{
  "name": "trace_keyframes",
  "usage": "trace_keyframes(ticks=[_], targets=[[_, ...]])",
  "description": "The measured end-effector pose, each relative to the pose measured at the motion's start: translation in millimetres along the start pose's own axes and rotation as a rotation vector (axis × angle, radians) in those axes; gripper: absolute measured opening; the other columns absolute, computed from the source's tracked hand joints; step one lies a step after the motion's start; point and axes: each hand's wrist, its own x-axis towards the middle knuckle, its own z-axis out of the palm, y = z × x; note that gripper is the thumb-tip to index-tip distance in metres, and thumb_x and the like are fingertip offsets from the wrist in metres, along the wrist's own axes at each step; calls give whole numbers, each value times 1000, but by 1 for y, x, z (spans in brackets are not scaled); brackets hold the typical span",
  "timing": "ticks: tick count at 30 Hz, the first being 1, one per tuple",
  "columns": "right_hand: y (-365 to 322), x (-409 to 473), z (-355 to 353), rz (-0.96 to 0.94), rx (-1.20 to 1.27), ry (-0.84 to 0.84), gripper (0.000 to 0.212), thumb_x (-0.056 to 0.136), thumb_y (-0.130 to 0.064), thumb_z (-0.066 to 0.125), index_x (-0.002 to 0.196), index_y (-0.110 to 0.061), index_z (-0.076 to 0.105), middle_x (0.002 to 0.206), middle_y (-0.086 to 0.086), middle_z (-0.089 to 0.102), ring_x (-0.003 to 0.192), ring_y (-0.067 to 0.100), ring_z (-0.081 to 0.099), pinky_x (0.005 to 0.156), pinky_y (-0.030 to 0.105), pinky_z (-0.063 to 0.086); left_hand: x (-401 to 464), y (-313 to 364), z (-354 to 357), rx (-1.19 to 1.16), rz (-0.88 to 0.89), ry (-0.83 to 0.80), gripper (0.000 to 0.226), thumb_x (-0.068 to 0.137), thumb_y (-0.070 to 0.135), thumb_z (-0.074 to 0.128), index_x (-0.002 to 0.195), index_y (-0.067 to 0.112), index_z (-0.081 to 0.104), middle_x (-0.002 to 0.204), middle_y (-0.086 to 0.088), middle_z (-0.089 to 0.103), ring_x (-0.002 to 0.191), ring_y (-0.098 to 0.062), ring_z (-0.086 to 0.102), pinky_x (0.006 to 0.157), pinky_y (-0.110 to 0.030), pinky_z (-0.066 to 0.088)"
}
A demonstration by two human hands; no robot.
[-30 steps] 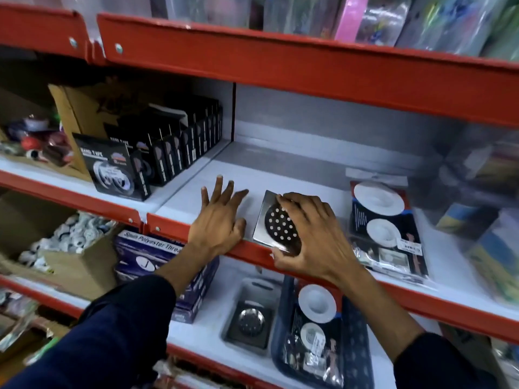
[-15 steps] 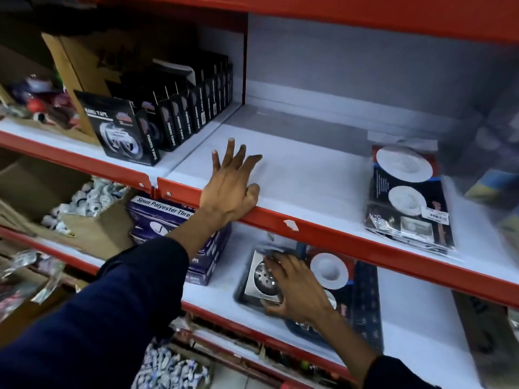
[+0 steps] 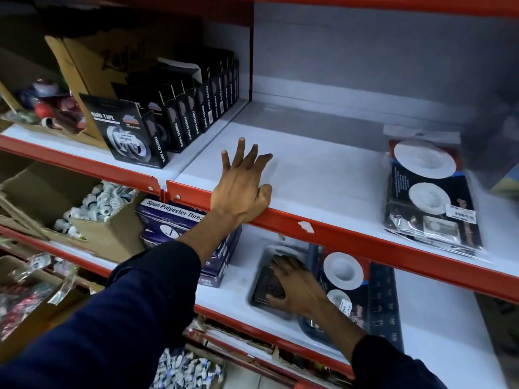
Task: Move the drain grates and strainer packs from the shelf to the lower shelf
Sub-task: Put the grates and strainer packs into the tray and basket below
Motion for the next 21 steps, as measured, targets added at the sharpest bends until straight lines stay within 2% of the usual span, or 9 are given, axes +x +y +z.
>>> trace_keyframes(ticks=[3,5,7,8,9,11,14,18,21], targets=[[-7,-25,-36,-177,-32,396,57,87,-44,61,137,-18,54,138,2,61,125,19,56,100,37,52,0,1,0,34,3,0,76,77,38,28,152,20,32,164,-13,26,156,-30,-1,124,-63,4],[-10,-38,-60,-305,-77,729,41,84,-31,66,123,-19,60,120,1,70,110,17,59,90,33,51,-1,-1,1,59,-1,-1,75,79,37,29,152,21,30,165,-12,24,156,-29,-2,124,-63,3],[-12,-48,-91,-320,-122,921,40,84,-27,66,122,-19,60,121,3,71,110,20,58,93,36,47,-3,-1,1,79,2,-8,75,80,39,27,153,21,28,166,-11,22,156,-29,-4,123,-64,2],[-11,-52,-109,-275,-128,965,43,85,-29,65,126,-20,59,128,4,68,117,22,56,98,37,45,-3,0,1,89,13,-8,75,81,40,26,154,21,27,166,-11,22,156,-29,-4,123,-64,2],[-9,-52,-125,-206,-125,969,49,87,-33,62,133,-20,56,138,5,61,127,23,52,106,39,40,-4,0,1,99,26,-11,74,83,41,25,154,21,27,166,-11,21,156,-29,-5,123,-65,1],[-4,-55,-157,-33,-148,909,62,92,-44,54,148,-21,42,159,6,39,149,26,31,122,43,23,-5,0,0,123,47,-27,74,85,44,21,155,21,25,167,-11,17,156,-30,-9,122,-66,-1],[13,-54,-187,192,-192,768,74,97,-58,39,159,-21,19,169,7,7,157,28,-1,126,56,5,-8,4,-4,163,58,-69,80,81,46,13,156,20,21,168,-10,10,155,-30,-15,122,-65,-4],[44,-59,-200,382,-164,659,79,97,-68,26,160,-23,11,169,7,-7,155,30,-16,124,59,-3,-11,27,-7,120,79,-88,84,82,53,5,158,18,14,168,-10,0,153,-32,-20,122,-61,-13],[64,-71,-203,440,-140,699,80,96,-69,25,160,-21,14,169,8,-6,155,31,-15,124,57,-7,-7,71,0,-1,135,-111,76,90,50,17,158,18,9,168,-9,-3,154,-29,-15,125,-52,-11]])
